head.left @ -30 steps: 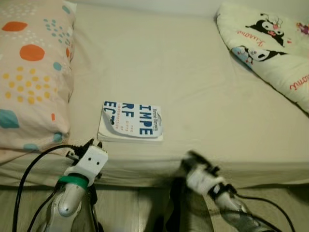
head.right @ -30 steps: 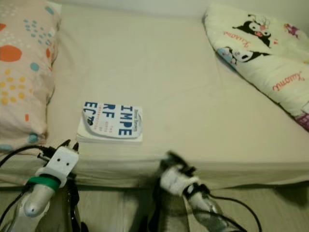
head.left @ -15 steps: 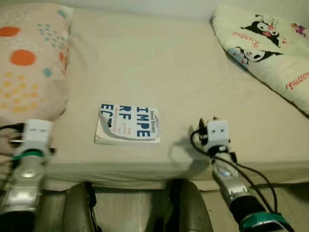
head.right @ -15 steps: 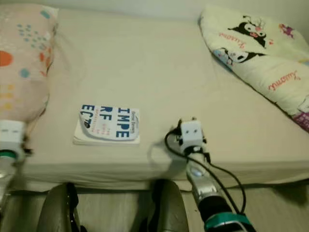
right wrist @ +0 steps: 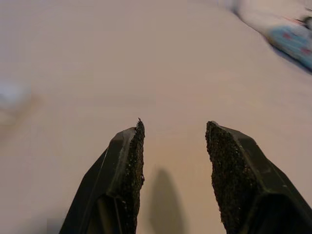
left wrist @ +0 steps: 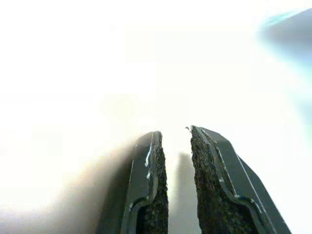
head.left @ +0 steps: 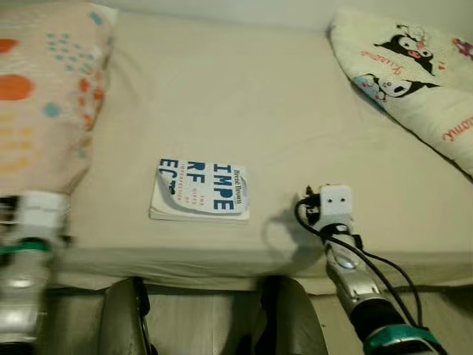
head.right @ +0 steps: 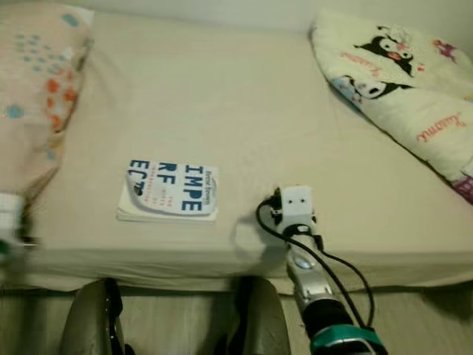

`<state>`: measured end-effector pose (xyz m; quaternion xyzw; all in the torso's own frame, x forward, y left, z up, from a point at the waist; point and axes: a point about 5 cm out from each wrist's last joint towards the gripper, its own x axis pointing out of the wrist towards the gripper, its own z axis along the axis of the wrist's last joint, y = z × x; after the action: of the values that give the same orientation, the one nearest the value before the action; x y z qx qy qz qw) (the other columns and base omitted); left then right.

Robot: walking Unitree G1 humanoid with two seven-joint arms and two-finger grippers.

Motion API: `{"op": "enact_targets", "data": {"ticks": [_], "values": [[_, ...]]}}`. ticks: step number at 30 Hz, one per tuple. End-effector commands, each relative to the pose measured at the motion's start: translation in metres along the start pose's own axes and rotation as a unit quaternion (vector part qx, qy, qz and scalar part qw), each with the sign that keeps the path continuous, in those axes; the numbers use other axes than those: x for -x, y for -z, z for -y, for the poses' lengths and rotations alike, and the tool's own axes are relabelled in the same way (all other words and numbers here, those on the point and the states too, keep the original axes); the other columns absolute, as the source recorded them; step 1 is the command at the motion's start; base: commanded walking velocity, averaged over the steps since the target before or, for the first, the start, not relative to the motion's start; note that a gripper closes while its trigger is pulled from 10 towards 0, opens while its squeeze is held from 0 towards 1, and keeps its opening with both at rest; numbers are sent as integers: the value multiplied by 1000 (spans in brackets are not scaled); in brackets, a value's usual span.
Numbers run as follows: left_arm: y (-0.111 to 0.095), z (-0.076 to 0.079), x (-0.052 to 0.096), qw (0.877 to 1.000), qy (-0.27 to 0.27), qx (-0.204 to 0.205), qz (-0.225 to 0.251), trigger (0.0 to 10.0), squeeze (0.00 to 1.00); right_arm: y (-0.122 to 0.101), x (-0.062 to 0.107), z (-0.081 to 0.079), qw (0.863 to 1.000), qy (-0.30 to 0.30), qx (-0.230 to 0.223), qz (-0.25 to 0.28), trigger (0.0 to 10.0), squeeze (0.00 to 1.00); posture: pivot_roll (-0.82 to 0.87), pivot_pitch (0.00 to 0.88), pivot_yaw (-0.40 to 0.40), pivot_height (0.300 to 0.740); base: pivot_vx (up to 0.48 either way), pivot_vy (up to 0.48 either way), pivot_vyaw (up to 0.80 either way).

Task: Clean up the room

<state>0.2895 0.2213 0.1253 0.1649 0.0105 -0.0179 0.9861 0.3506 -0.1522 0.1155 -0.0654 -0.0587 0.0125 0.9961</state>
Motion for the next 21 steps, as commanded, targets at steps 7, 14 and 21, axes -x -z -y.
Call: {"op": "enact_targets", "data": {"ticks": [7, 14, 21], "values": [[-37, 27, 21, 987, -15, -139, 84, 10000, 0, 4, 9, -13, 981, 0, -191, -30, 10000, 0, 221, 80, -62, 479, 0, 0, 0], [-60, 17, 34, 980, -62, -128, 136, 10000, 0, 26, 26, -39, 955, -14, -281, -94, 10000, 0, 256, 63, -67, 479, 0, 0, 0], [-66, 23, 18, 983, -67, -117, 125, 10000, 0, 21, 23, -61, 945, -47, -309, -101, 10000, 0, 268, 47, -74, 479, 0, 0, 0]]}}
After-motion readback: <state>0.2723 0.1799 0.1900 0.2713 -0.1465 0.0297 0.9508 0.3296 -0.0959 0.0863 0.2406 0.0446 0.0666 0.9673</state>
